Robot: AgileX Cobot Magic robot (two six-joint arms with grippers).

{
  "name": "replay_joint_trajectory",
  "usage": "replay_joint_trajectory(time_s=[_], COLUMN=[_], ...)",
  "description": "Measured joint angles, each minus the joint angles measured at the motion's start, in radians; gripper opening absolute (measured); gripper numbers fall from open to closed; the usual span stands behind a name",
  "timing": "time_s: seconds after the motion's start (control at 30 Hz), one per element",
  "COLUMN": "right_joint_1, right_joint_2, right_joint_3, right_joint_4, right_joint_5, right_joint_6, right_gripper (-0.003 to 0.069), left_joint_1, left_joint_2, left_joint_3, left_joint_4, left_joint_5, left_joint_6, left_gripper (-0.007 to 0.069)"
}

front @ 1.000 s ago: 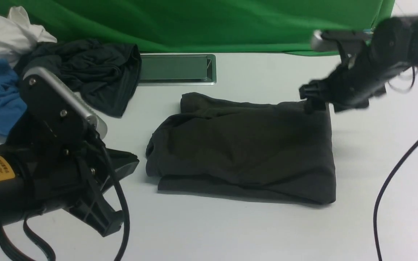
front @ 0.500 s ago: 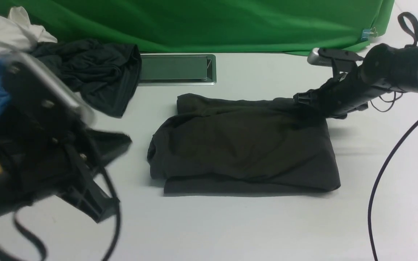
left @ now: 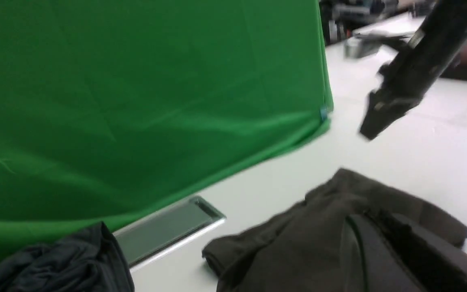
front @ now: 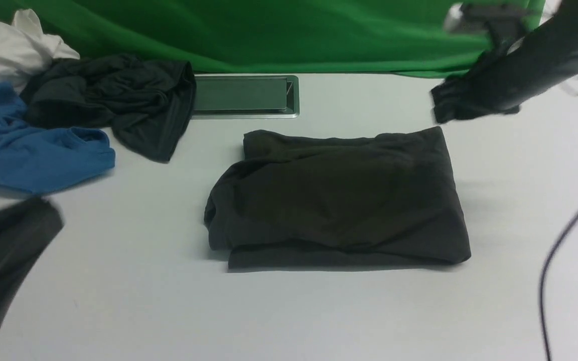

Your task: Fold a long-sleeved shirt on a white desktop.

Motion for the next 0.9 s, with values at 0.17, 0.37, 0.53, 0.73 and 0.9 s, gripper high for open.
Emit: replay_joint_trajectory(time_s=[0.17, 0.37, 0.53, 0.73, 0.9], right_joint_1=[0.0, 0.0, 0.0, 0.0, 0.0], right_joint_2=[-0.282, -0.605, -0.879, -1.155, -1.332], right_joint_3=[0.193, 0.402, 0.597, 0.773, 0.883], right_joint_4=[-0.004, -0.006, -0.008, -0.011, -0.015], right_joint_5=[0.019, 0.022, 0.034, 0.046, 0.002], right_joint_6=[0.026, 0.086, 0.13, 0.137, 0.176], right_gripper=[0.0215, 0.0206, 0.0204, 0.0178, 0.0049], left_joint_1=[0.0, 0.0, 0.0, 0.0, 0.0], left_joint_2=[-0.171, -0.211, -0.214, -0.214, -0.214], left_joint_3=[0.115, 0.18, 0.206, 0.206, 0.206], left_joint_4=[0.0, 0.0, 0.035, 0.049, 0.049], left_joint_5=[-0.076, -0.085, -0.065, -0.065, -0.065], left_joint_6=[-0.01, -0.01, -0.01, -0.01, -0.01], left_gripper=[0.0019, 0.0019, 0.0019, 0.0019, 0.0019])
